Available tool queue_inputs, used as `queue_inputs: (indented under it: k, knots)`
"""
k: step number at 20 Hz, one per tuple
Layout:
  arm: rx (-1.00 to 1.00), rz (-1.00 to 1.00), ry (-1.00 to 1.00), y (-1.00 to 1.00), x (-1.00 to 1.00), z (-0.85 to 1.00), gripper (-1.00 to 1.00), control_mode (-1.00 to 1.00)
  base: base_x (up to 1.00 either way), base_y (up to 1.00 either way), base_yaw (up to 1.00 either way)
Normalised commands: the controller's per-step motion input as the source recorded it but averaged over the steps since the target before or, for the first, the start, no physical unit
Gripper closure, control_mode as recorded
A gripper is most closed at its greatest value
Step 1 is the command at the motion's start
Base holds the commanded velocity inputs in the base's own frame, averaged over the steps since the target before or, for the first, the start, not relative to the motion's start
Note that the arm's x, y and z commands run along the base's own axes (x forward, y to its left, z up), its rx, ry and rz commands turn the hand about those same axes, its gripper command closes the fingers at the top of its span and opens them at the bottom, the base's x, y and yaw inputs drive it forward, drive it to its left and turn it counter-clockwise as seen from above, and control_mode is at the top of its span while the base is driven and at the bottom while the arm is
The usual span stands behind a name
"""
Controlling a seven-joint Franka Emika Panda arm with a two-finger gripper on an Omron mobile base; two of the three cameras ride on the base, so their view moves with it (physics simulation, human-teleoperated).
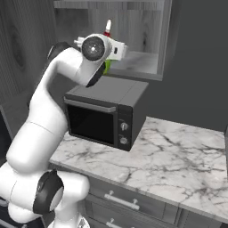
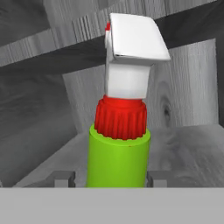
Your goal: Move the cutting board and knife to the sink. Then move spray from the cabinet to the counter.
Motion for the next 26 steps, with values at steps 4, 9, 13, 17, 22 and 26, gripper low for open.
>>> queue_inputs:
  k: [4,9,13,17,22,26]
  knots:
    - [-0.03,0.5,0.0,-0.1,-0.64,-0.1,1.0,-1.0,0.0,0.0,0.0]
    - [-0.03,0.51,0.0,-0.15,-0.63,-0.15,1.0,-1.0,0.0,0.0,0.0]
    - [0.0,0.48,0.0,-0.23,-0.61,-0.19,1.0,-1.0,0.0,0.0,0.0]
    - [-0.03,0.42,0.0,-0.21,-0.49,-0.25,1.0,-1.0,0.0,0.0,0.0]
    - [-0.01,0.25,-0.01,-0.2,-0.53,-0.33,1.0,-1.0,0.0,0.0,0.0]
    - [-0.06,0.05,0.0,0.03,-0.32,-0.52,1.0,-1.0,0.0,0.0,0.0]
